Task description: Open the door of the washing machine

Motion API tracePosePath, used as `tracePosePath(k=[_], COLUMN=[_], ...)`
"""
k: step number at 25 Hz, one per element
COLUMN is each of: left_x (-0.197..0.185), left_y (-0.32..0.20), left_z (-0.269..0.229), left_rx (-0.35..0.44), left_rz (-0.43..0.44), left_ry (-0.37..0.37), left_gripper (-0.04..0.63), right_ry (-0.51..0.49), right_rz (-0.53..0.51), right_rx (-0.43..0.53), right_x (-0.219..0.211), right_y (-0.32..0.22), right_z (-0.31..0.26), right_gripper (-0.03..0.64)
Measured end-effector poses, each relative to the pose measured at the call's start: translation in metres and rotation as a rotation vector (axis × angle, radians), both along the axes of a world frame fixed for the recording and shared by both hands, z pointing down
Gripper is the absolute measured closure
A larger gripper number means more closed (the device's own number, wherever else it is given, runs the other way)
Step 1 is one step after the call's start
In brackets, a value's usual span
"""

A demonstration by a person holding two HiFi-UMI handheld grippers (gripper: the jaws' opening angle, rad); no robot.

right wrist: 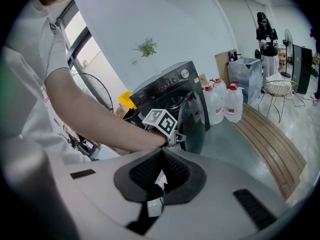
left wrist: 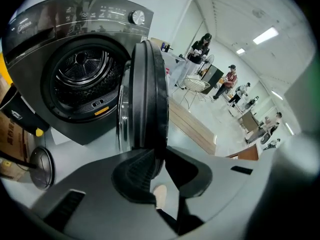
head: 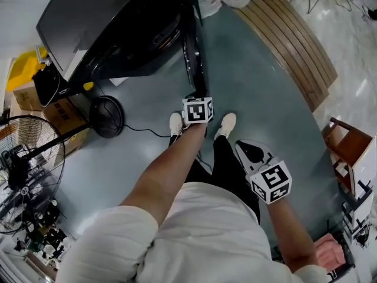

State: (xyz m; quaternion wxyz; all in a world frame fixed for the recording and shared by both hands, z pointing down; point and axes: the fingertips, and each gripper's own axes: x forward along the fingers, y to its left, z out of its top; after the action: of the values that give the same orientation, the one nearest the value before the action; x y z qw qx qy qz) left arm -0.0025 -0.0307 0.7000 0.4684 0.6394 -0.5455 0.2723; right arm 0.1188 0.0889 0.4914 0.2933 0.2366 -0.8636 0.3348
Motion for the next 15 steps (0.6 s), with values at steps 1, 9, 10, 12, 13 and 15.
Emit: tracePosePath(k=[1,9,10,12,13,15], left_x=[0.005,0.051,0.057,0.068,0.073,0.084], left_y=[-0.002,-0.02,-0.023,-0.029,-0.032,-0.037], left_z=[0.0,0.002,0.002,0.002,0.001,0.001], left_rx=[0.0,-0.023,-0.026,-0.028,-0.031,-0.039], left_rz=[-0.011,-0.11,-0.119,-0.138,-0.149,-0.171], left_ry=[0.006,0.051,0.057,0.069,0.077,0.093], left_gripper=[0.523,0.522,0.522,0.522,0.522,0.522], right_ry=[0.003,0.012,0.01,0.004,0.001,-0.003], right_rz=[0.005,0.059,0.068,0.085,0.092,0.104], right_rx=[-0.002,-0.01,-0.01,-0.01,-0.011,-0.014], right_x=[0.006,0.053,0.057,0.064,0.067,0.073], right_y=[0.001,0.002,0.002,0.001,0.002,0.004], right_z=[0.001,0.007,0.007,0.008,0.008,0.007], right_gripper=[0.607,0.607,0.607,0.607,0.607,0.607])
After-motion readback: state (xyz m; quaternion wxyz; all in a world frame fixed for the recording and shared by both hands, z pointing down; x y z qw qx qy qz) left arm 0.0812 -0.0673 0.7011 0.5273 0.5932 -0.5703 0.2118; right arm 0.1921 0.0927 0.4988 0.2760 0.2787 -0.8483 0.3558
